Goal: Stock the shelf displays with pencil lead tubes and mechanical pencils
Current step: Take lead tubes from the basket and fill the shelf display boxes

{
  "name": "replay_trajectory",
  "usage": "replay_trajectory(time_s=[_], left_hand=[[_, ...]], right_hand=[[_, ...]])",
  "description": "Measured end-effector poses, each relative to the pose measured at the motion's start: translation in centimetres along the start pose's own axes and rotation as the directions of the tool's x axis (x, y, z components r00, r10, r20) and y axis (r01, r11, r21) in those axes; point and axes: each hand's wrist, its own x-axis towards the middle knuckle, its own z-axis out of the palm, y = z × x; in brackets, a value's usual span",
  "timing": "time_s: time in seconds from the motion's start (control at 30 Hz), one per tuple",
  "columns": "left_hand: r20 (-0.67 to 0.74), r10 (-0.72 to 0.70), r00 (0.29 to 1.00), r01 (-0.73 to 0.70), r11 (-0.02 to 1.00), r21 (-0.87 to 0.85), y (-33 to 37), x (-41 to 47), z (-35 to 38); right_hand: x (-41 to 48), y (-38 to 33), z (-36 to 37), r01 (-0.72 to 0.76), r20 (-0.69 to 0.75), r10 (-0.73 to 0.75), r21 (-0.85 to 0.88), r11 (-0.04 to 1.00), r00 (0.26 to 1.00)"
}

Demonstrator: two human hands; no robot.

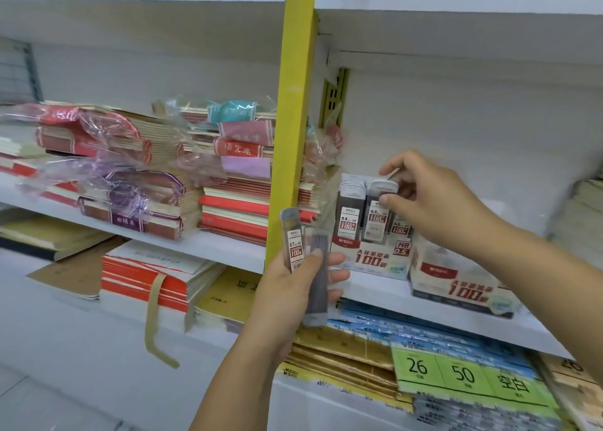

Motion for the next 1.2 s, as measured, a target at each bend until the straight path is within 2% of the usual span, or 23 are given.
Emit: replay_trajectory(time_s=[0.07, 0.13, 0.23, 0.37, 0.43, 0.47, 0.53, 0.63, 0.73, 0.87, 0.97, 1.07, 1.13, 1.2], left_hand=[[-0.02, -0.007, 1.0, 0.006, 1.0, -0.021, -0.2, 0.2, 0.0], [-0.024, -0.013, 1.0, 0.012, 0.999, -0.03, -0.2, 0.2, 0.0], [0.002, -0.009, 1.0, 0.009, 1.0, 0.0, -0.2, -0.1, 0.1], [0.063, -0.005, 0.998, 0.004, 1.0, 0.01, 0.1, -0.5, 0.3], [0.105, 0.002, 0.995, -0.003, 1.0, 0.011, 0.4, -0.8, 0.5], [0.128, 0.003, 0.992, -0.004, 1.0, 0.01, 0.6, -1.0, 0.7], [0.179, 0.009, 0.984, -0.007, 1.0, -0.007, 0.9, -1.4, 1.2], [0.248, 0.013, 0.969, -0.007, 1.0, -0.027, 1.1, -2.2, 2.4], [0.284, -0.01, 0.959, 0.016, 1.0, -0.017, 0.7, -3.0, 3.5], [0.324, -0.125, 0.938, 0.108, 0.992, 0.068, 0.2, -3.7, 3.7], [0.327, -0.214, 0.921, 0.178, 0.975, 0.136, 0.0, -3.9, 3.5], [0.243, -0.262, 0.934, 0.208, 0.952, 0.226, -0.2, -4.0, 3.5], [0.178, -0.27, 0.946, 0.228, 0.948, 0.223, -0.4, -4.0, 3.4], [0.123, -0.256, 0.959, 0.235, 0.959, 0.159, -0.5, -3.9, 3.4]], right_hand=[[0.3, 0.4, 0.5, -0.032, 0.026, 0.031, 0.011, 0.999, 0.999], [0.6, 0.8, 0.8, 0.019, -0.031, -0.024, -0.156, 0.988, 0.999], [0.8, 1.0, 0.9, 0.065, -0.119, -0.124, -0.406, 0.912, 0.985], [0.3, 1.0, 1.0, 0.044, -0.062, -0.083, -0.476, 0.878, 0.995], [-0.9, 0.1, 0.9, 0.068, -0.125, -0.121, -0.363, 0.929, 0.985], [-1.8, -0.5, 0.9, 0.076, -0.15, -0.116, -0.25, 0.965, 0.982], [-3.9, -1.7, 1.2, 0.049, -0.08, -0.047, 0.028, 0.998, 0.996], [-6.6, -2.3, 2.3, -0.09, 0.118, 0.058, 0.287, 0.954, 0.991], [-8.4, -1.9, 2.6, -0.154, 0.087, 0.128, 0.485, 0.861, 0.988], [-10.2, -0.3, 2.0, -0.156, 0.017, 0.177, 0.564, 0.811, 0.984], [-11.3, 0.5, 1.3, -0.183, 0.042, 0.224, 0.732, 0.656, 0.974], [-11.9, 1.5, 0.7, -0.23, 0.139, 0.208, 0.815, 0.531, 0.968], [-12.2, 2.1, 0.5, -0.263, 0.192, 0.198, 0.855, 0.447, 0.961], [-12.6, 2.4, 0.5, -0.297, 0.22, 0.216, 0.839, 0.455, 0.951]])
